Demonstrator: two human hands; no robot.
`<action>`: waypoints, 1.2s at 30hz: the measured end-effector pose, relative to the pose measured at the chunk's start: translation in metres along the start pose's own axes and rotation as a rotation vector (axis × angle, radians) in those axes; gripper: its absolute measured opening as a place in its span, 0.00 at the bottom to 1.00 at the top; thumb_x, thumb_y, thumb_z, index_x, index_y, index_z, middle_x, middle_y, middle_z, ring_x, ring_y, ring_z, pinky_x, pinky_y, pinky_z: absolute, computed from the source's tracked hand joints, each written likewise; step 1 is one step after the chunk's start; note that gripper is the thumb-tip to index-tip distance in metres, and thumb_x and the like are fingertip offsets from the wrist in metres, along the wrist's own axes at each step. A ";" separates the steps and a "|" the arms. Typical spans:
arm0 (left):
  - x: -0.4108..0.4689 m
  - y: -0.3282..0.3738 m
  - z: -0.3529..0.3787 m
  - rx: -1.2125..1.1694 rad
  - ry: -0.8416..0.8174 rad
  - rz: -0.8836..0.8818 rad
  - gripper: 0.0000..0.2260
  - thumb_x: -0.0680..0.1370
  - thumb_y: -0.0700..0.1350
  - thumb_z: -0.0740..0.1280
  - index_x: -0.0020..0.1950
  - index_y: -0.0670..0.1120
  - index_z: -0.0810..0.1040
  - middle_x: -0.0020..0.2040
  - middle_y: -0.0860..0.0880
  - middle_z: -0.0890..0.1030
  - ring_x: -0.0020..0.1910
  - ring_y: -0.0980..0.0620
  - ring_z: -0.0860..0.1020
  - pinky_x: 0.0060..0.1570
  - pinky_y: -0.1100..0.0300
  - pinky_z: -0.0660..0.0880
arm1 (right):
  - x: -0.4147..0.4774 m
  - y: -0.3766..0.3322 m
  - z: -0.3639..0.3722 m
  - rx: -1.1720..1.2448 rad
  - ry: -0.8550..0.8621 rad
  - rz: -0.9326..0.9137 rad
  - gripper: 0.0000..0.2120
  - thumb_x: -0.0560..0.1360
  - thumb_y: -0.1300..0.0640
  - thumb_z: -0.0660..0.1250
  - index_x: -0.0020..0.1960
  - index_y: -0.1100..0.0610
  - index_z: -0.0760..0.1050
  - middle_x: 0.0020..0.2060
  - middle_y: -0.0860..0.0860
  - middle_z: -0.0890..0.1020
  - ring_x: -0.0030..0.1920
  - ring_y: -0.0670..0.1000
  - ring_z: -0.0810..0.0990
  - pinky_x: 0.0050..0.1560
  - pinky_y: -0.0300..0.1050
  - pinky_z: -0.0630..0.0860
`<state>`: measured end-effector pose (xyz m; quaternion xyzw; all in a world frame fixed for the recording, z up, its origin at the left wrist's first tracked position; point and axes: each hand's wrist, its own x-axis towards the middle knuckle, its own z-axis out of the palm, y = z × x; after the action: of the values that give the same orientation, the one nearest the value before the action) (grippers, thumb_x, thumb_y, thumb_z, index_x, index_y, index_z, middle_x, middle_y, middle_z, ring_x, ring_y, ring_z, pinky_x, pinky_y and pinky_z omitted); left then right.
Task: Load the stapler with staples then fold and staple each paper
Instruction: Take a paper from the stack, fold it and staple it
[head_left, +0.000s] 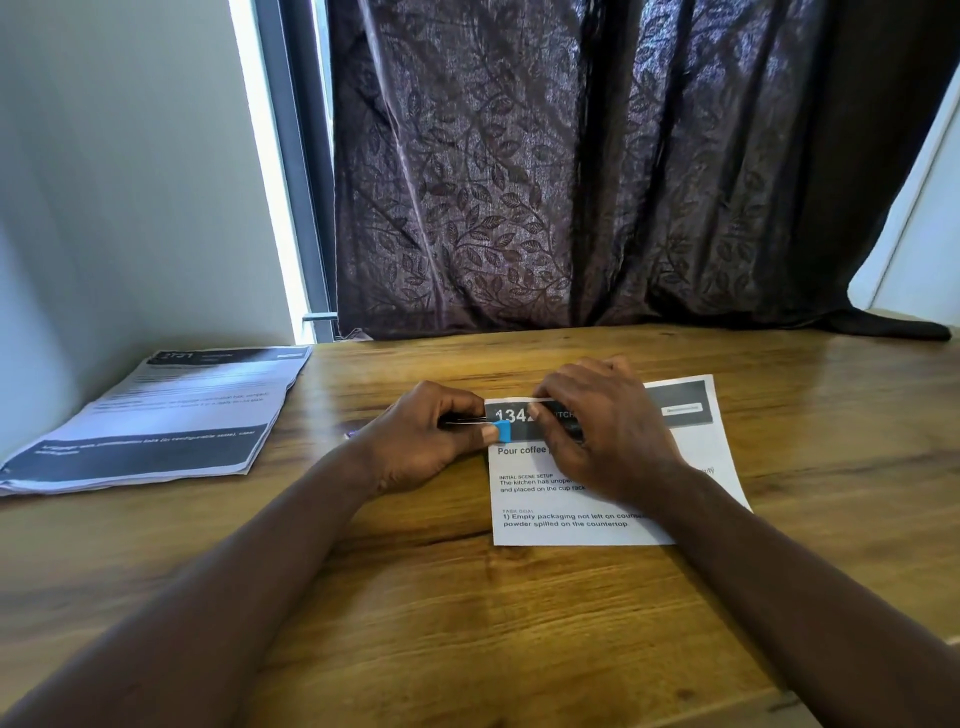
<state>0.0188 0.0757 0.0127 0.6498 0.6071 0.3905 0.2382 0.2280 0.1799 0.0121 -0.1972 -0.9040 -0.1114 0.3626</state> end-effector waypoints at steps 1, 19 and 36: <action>0.001 0.000 0.001 0.006 0.006 0.003 0.05 0.79 0.51 0.72 0.50 0.53 0.86 0.50 0.53 0.87 0.54 0.52 0.83 0.56 0.48 0.79 | 0.000 0.001 0.000 -0.001 -0.009 0.005 0.09 0.80 0.47 0.61 0.49 0.50 0.76 0.42 0.46 0.80 0.44 0.49 0.76 0.52 0.52 0.69; -0.008 0.005 0.001 0.420 0.326 0.027 0.13 0.74 0.60 0.73 0.55 0.56 0.84 0.47 0.61 0.85 0.48 0.64 0.80 0.54 0.55 0.79 | 0.000 0.011 -0.005 0.011 0.034 0.082 0.08 0.78 0.48 0.61 0.46 0.51 0.75 0.41 0.46 0.80 0.44 0.50 0.76 0.49 0.52 0.68; -0.018 0.038 0.025 0.291 0.290 0.081 0.19 0.76 0.60 0.70 0.64 0.55 0.80 0.41 0.60 0.86 0.40 0.59 0.83 0.42 0.57 0.80 | 0.003 0.019 -0.011 0.039 0.178 0.152 0.11 0.80 0.47 0.59 0.47 0.52 0.76 0.41 0.47 0.81 0.42 0.50 0.75 0.47 0.49 0.64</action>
<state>0.0625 0.0570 0.0234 0.6383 0.6584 0.3972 0.0360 0.2411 0.1936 0.0233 -0.2472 -0.8526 -0.0830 0.4528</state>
